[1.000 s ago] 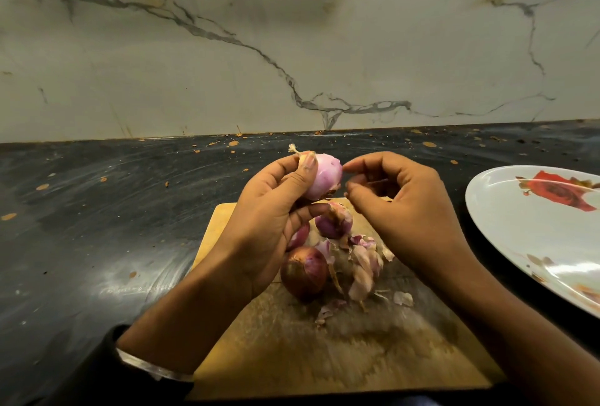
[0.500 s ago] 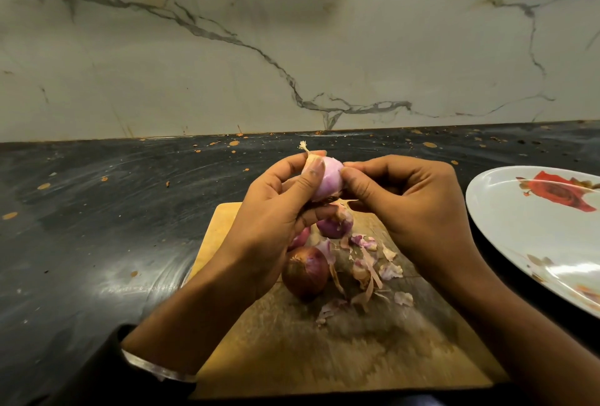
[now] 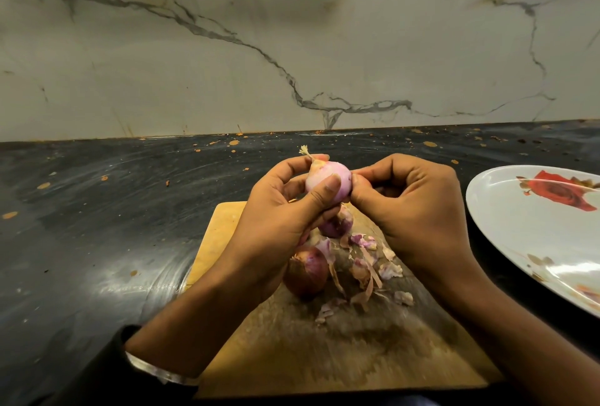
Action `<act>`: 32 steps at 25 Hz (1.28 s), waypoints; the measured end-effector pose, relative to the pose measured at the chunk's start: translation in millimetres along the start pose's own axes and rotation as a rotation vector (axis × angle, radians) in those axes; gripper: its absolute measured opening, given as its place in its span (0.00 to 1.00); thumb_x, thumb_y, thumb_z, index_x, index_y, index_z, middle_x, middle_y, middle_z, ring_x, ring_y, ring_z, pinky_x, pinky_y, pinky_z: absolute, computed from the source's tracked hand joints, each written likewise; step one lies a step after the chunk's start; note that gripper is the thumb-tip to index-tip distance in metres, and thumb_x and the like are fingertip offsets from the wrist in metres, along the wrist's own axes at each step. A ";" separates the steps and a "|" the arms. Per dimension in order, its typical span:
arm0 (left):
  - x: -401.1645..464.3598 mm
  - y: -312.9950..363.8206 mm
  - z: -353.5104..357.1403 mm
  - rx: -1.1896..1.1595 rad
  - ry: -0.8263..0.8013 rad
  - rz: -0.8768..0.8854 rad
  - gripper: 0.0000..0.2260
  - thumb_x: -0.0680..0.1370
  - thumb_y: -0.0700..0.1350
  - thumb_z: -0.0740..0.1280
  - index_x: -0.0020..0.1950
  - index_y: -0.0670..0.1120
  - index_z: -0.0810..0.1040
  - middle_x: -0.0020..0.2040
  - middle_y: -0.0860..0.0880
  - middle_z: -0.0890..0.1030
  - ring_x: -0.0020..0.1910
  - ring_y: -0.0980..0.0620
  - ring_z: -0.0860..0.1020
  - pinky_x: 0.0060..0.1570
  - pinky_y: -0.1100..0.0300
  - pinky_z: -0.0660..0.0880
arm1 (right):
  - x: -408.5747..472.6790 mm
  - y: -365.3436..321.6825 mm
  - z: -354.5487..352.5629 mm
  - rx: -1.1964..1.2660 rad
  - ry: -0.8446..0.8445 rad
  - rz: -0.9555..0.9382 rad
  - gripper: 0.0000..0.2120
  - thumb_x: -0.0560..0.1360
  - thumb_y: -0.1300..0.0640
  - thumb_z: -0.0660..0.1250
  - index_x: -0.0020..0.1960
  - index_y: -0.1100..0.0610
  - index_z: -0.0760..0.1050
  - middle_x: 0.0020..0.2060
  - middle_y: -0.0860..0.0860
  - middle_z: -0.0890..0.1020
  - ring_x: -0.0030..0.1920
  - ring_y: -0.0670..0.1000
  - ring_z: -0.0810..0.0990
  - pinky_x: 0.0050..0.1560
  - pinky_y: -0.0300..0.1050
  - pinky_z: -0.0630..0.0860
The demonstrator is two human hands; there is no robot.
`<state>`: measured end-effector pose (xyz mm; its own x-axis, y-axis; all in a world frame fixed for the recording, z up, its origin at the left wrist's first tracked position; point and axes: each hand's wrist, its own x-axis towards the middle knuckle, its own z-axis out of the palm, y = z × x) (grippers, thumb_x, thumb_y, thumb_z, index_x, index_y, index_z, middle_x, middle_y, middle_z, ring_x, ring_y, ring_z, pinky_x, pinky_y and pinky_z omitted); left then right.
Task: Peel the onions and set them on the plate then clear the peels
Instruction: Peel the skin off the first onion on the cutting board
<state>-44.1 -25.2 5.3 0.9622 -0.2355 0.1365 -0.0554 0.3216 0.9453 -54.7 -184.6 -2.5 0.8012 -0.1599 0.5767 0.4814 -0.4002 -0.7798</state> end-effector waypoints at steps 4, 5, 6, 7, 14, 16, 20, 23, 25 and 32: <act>0.8 -1.2 -0.9 -0.021 -0.012 0.017 0.22 0.70 0.44 0.70 0.63 0.42 0.76 0.56 0.42 0.84 0.55 0.45 0.84 0.50 0.57 0.82 | -0.4 1.2 0.8 -0.007 0.036 0.004 0.02 0.73 0.60 0.76 0.44 0.55 0.84 0.35 0.46 0.85 0.35 0.44 0.84 0.36 0.35 0.80; 0.9 -1.1 -0.9 -0.026 -0.007 0.018 0.22 0.70 0.45 0.70 0.63 0.42 0.76 0.56 0.42 0.84 0.55 0.45 0.84 0.49 0.58 0.82 | 0.0 2.2 0.8 -0.001 0.049 0.013 0.02 0.74 0.60 0.75 0.44 0.55 0.84 0.35 0.47 0.85 0.36 0.44 0.84 0.37 0.39 0.82; 1.3 -0.8 -0.7 -0.034 -0.001 0.016 0.21 0.70 0.45 0.70 0.63 0.42 0.76 0.56 0.42 0.84 0.55 0.45 0.84 0.49 0.59 0.82 | 0.9 3.8 0.8 0.016 0.058 0.028 0.01 0.74 0.60 0.75 0.44 0.55 0.83 0.36 0.48 0.86 0.37 0.46 0.85 0.39 0.43 0.83; 1.7 -0.3 -0.6 -0.046 0.003 0.011 0.21 0.71 0.45 0.70 0.63 0.42 0.76 0.57 0.41 0.83 0.55 0.45 0.84 0.49 0.59 0.82 | 2.2 5.1 0.5 0.041 0.060 0.044 0.01 0.75 0.60 0.74 0.45 0.55 0.83 0.37 0.49 0.86 0.38 0.47 0.86 0.41 0.48 0.84; 5.4 0.3 -3.3 -0.094 0.017 0.000 0.24 0.73 0.44 0.67 0.69 0.43 0.73 0.59 0.44 0.83 0.57 0.48 0.83 0.50 0.60 0.81 | 4.3 3.2 -1.0 0.060 0.007 0.058 0.10 0.77 0.66 0.66 0.43 0.54 0.82 0.35 0.52 0.84 0.36 0.53 0.84 0.37 0.58 0.83; 5.2 0.4 -3.1 -0.078 0.001 0.005 0.24 0.73 0.43 0.67 0.69 0.42 0.73 0.59 0.44 0.83 0.57 0.48 0.83 0.50 0.60 0.81 | 5.2 5.3 -0.2 0.076 0.006 0.072 0.07 0.77 0.61 0.68 0.45 0.52 0.83 0.37 0.51 0.85 0.39 0.55 0.84 0.39 0.60 0.83; 4.0 -0.2 -4.8 -0.056 -0.052 0.011 0.23 0.72 0.40 0.68 0.67 0.44 0.75 0.57 0.43 0.84 0.57 0.46 0.82 0.52 0.56 0.82 | 5.6 3.9 0.1 0.161 -0.090 0.125 0.07 0.75 0.55 0.73 0.53 0.53 0.84 0.42 0.50 0.87 0.44 0.51 0.87 0.44 0.53 0.85; 4.3 -0.7 -6.2 -0.028 -0.078 0.012 0.23 0.71 0.39 0.68 0.67 0.44 0.76 0.57 0.42 0.84 0.57 0.45 0.83 0.51 0.56 0.82 | 6.9 2.9 -3.3 0.225 -0.113 0.156 0.07 0.75 0.59 0.73 0.53 0.57 0.85 0.42 0.52 0.88 0.42 0.50 0.87 0.43 0.51 0.85; 5.0 -1.5 -6.8 -0.006 -0.076 0.019 0.22 0.71 0.39 0.68 0.66 0.44 0.77 0.57 0.42 0.84 0.56 0.44 0.83 0.50 0.56 0.82 | 8.0 4.4 -5.0 0.186 -0.101 0.130 0.06 0.75 0.59 0.73 0.51 0.57 0.85 0.41 0.51 0.88 0.42 0.50 0.87 0.43 0.52 0.85; 1.6 -4.0 -3.7 0.107 -0.061 0.063 0.20 0.73 0.35 0.69 0.65 0.43 0.77 0.55 0.46 0.85 0.50 0.51 0.85 0.44 0.61 0.82 | 3.6 1.3 -3.1 0.008 -0.065 0.048 0.03 0.73 0.56 0.75 0.44 0.55 0.86 0.36 0.48 0.86 0.38 0.47 0.86 0.40 0.49 0.84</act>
<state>-41.3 -23.5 0.7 0.9382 -0.2738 0.2116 -0.1469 0.2385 0.9600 -52.3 -188.5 -0.8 0.8446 -0.1193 0.5220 0.4448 -0.3865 -0.8079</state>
